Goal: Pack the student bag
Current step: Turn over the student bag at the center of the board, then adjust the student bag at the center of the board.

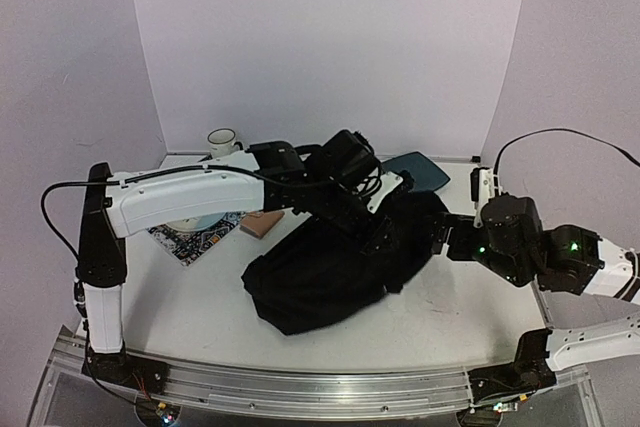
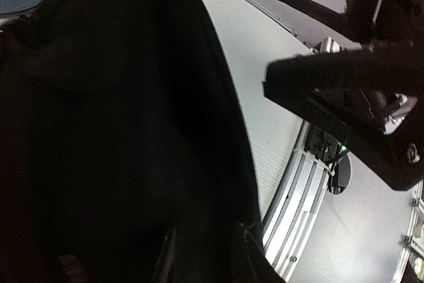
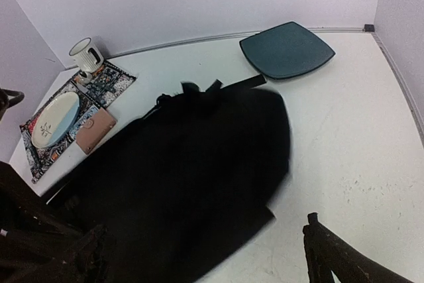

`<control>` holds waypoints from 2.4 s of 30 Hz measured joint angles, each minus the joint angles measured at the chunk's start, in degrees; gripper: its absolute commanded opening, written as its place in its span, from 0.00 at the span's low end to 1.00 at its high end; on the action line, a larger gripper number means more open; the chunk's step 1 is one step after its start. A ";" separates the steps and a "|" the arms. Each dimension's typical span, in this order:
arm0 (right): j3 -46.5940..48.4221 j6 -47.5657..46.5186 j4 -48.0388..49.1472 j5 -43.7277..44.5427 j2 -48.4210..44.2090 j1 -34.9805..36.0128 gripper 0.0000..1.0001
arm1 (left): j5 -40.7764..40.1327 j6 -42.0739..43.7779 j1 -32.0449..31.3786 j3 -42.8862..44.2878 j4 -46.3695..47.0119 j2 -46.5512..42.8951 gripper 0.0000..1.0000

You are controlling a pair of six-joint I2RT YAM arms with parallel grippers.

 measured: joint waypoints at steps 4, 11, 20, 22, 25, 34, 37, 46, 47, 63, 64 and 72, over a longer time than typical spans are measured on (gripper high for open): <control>0.18 -0.49 -3.34 -0.36 0.24 -0.02 0.98 | 2.24 -2.44 -0.26 -4.85 5.02 -1.55 0.53; 1.12 -1.11 -6.64 -2.50 3.86 -0.02 0.98 | 0.41 -6.47 0.29 -16.01 11.68 -10.71 0.69; 2.72 -1.61 -7.17 -10.16 17.30 -0.22 0.97 | -11.14 -13.80 5.63 -35.27 14.53 -20.87 0.79; 3.64 -2.12 -7.13 -12.03 19.99 -0.23 0.97 | -13.21 -15.33 6.26 -38.56 14.45 -21.67 0.79; 4.91 -2.75 -7.08 -14.03 23.09 -0.32 0.97 | -15.43 -18.10 6.07 -43.51 14.49 -23.49 0.80; 10.87 -6.19 -7.04 -17.08 29.92 -2.30 0.98 | -18.03 -25.59 5.77 -52.08 14.91 -24.90 0.78; 12.13 -7.32 -7.10 -17.34 32.85 -2.60 0.98 | -18.92 -25.90 5.89 -52.19 16.35 -21.96 0.66; 17.69 -13.28 -7.00 -20.01 38.46 -5.29 0.98 | -23.34 -18.17 13.49 -47.37 18.23 -14.35 0.48; 18.22 -14.03 -6.95 -20.63 38.51 -5.88 0.98 | -24.60 -16.38 14.90 -46.00 18.46 -13.53 0.48; 20.81 -22.75 -1.57 -38.74 44.21 -12.07 0.94 | -30.39 1.93 21.63 -29.96 26.45 -8.77 0.63; 20.68 -22.92 -0.99 -40.26 45.20 -12.07 0.91 | -29.89 1.77 21.89 -29.89 26.88 -8.86 0.64; 19.19 -24.27 1.19 -50.14 46.45 -10.52 0.70 | -21.41 -3.32 22.08 -37.45 27.00 -15.00 0.67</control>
